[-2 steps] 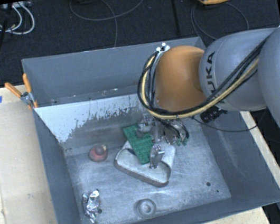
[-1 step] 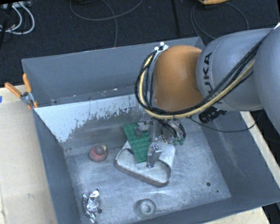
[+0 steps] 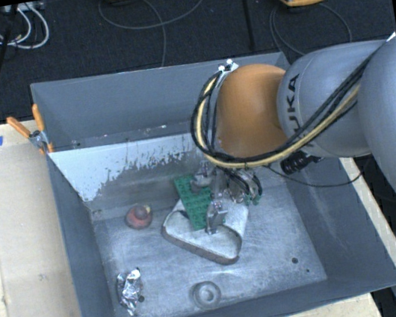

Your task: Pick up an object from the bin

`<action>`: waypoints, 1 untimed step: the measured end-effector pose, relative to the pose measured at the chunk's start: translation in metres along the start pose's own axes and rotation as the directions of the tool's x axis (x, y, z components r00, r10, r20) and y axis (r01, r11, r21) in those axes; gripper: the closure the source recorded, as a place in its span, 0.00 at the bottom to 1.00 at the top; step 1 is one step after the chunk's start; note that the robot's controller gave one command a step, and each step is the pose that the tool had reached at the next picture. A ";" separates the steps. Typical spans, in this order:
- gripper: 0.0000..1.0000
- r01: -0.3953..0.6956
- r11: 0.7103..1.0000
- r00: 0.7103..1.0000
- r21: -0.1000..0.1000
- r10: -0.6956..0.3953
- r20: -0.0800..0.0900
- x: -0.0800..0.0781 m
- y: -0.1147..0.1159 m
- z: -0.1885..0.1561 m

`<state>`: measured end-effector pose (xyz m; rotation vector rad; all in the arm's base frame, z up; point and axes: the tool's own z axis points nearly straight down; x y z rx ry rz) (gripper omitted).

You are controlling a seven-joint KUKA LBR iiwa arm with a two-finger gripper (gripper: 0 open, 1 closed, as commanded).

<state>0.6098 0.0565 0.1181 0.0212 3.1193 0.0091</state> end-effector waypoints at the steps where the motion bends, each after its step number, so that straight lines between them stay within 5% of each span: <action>1: 1.00 0.010 1.000 1.000 0.004 -0.010 -0.014 0.003 0.014 -0.094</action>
Offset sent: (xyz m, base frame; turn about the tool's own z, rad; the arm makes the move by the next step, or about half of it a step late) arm -0.0071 0.0123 0.0897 -0.0072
